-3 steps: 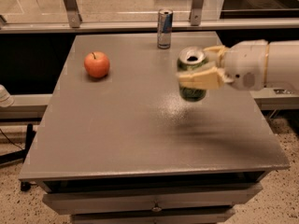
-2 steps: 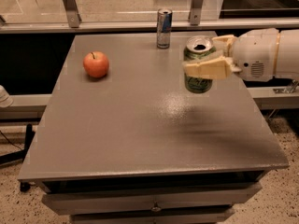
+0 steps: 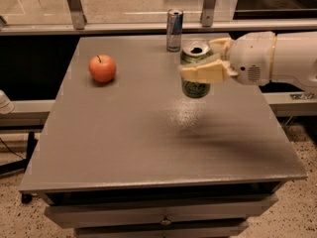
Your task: Move green can near apple
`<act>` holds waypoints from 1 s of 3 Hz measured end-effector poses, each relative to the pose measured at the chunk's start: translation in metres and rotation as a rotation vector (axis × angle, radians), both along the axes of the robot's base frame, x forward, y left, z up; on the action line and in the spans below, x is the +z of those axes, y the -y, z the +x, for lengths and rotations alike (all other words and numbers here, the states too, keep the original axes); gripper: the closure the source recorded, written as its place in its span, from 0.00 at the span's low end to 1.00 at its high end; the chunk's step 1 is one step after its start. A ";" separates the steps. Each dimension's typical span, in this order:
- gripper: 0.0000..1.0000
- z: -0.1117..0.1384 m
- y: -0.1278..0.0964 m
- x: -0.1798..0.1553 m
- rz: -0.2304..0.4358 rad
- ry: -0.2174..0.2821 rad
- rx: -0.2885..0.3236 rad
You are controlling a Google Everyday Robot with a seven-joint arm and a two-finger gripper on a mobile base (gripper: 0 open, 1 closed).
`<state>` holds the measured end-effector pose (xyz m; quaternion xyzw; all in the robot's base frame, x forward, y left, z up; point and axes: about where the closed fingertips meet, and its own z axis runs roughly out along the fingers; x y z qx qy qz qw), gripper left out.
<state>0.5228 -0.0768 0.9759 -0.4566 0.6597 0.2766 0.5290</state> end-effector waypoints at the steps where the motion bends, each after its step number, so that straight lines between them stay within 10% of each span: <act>1: 1.00 0.022 -0.032 -0.001 0.037 0.011 0.028; 3: 1.00 0.075 -0.098 -0.013 0.090 0.031 0.063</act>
Offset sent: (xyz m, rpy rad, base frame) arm 0.0848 0.1126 -0.0100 0.1105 -0.0317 0.0852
